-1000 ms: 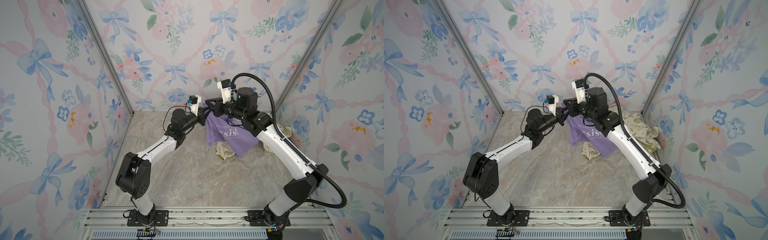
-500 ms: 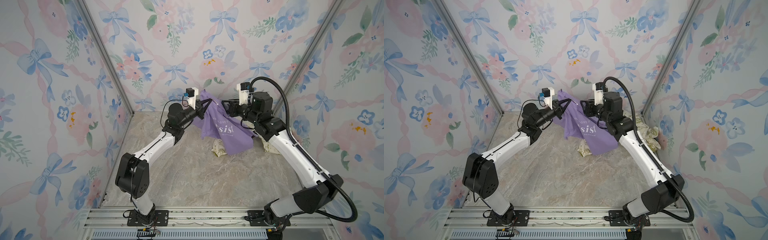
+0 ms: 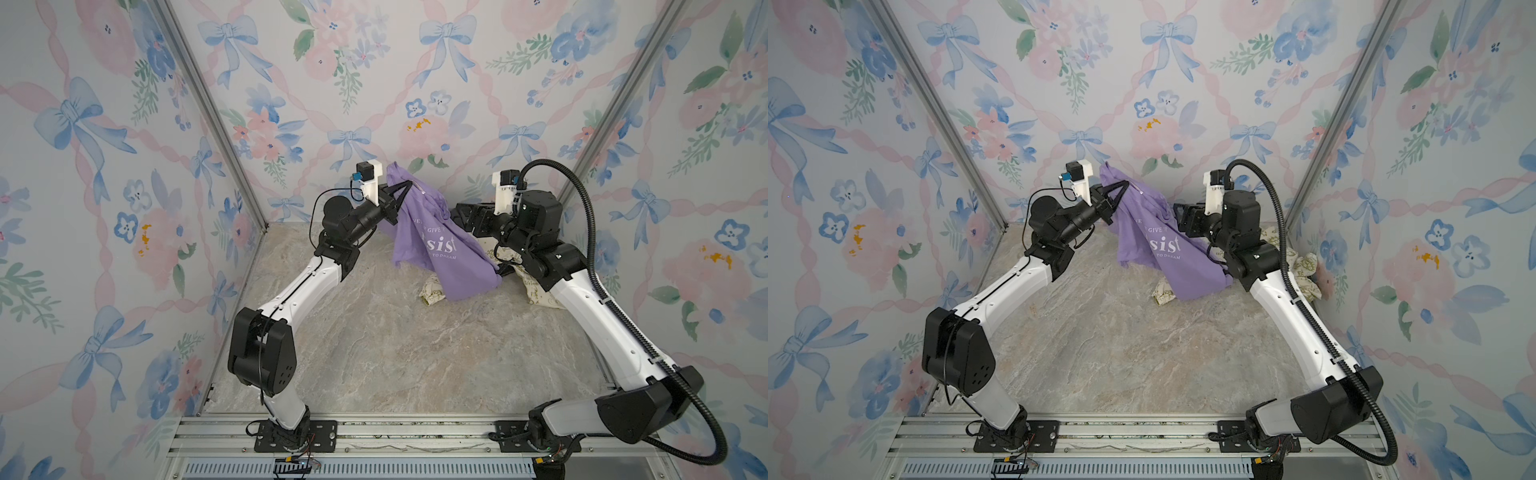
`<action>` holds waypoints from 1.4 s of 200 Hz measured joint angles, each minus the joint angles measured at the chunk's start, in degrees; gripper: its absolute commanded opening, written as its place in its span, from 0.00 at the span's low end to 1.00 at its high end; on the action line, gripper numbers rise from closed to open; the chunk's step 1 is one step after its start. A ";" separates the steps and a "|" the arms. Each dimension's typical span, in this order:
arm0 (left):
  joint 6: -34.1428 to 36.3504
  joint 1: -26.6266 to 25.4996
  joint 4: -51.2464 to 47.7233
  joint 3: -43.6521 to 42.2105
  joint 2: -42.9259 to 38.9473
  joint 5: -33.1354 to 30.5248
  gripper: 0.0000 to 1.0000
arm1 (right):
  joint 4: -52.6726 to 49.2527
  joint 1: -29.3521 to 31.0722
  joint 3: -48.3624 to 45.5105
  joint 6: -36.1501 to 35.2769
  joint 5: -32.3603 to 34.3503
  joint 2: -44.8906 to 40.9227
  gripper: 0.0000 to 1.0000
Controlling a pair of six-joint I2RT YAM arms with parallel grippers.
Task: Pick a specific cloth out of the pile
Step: 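Grasp the T-shirt edge with the left gripper beside the right gripper, then open the right gripper and carry the T-shirt away with the left gripper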
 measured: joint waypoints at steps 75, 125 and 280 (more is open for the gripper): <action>0.24 2.29 -0.66 0.00 -4.02 -1.07 0.00 | 0.00 0.00 0.00 0.26 -2.01 2.01 0.82; 1.79 4.28 -3.67 0.02 -7.08 -2.84 0.00 | -0.02 0.00 0.00 0.13 -3.17 2.69 0.91; 8.46 13.90 -12.94 -2.82 -18.03 -11.61 0.00 | -0.04 1.55 0.87 0.46 -6.67 6.56 0.99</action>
